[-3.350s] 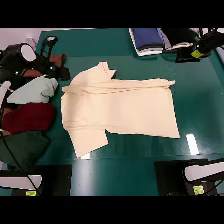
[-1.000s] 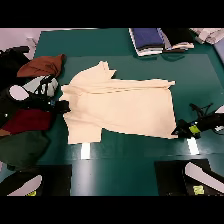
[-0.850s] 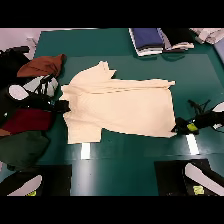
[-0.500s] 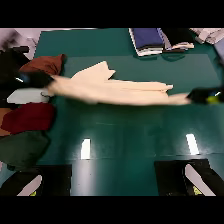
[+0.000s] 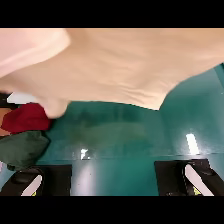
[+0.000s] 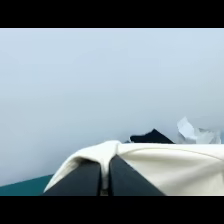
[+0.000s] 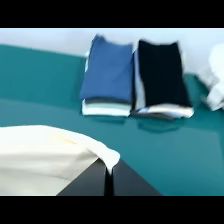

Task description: Fold the shirts.

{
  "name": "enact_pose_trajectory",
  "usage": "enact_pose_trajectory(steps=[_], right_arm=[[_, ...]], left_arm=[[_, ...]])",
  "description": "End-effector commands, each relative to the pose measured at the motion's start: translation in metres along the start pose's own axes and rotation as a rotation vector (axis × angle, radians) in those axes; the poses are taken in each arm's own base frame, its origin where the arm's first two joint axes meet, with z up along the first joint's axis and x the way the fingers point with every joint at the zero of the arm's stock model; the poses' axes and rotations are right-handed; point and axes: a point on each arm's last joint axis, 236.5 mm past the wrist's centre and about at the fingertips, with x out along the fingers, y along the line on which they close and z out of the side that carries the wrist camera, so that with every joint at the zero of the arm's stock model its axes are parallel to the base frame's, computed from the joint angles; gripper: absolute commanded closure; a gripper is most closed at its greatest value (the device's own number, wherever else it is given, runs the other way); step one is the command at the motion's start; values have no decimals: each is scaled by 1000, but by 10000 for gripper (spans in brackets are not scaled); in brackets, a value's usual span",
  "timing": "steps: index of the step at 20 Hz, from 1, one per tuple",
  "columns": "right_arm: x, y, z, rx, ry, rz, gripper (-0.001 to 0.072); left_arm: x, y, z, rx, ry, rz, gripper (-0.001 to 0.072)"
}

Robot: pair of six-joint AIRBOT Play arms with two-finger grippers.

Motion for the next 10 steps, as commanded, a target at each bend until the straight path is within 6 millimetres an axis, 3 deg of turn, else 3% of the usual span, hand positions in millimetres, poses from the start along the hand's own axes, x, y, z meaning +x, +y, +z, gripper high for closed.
enact_pose_trajectory(steps=[1,2,4,7,10], right_arm=[[-26,-12,23,-6,-45,-75,697],[-18,-13,20,0,-26,-72,697],[15,-18,-4,29,73,-49,697],[81,-30,-64,90,298,-18,697],[161,-27,-137,125,544,50,697]], left_arm=[[-12,19,9,1,4,98,679],[2,29,-13,-7,82,120,678],[41,48,-80,-49,284,135,678],[97,74,-223,-150,644,140,677],[125,95,-373,-251,949,153,677]])
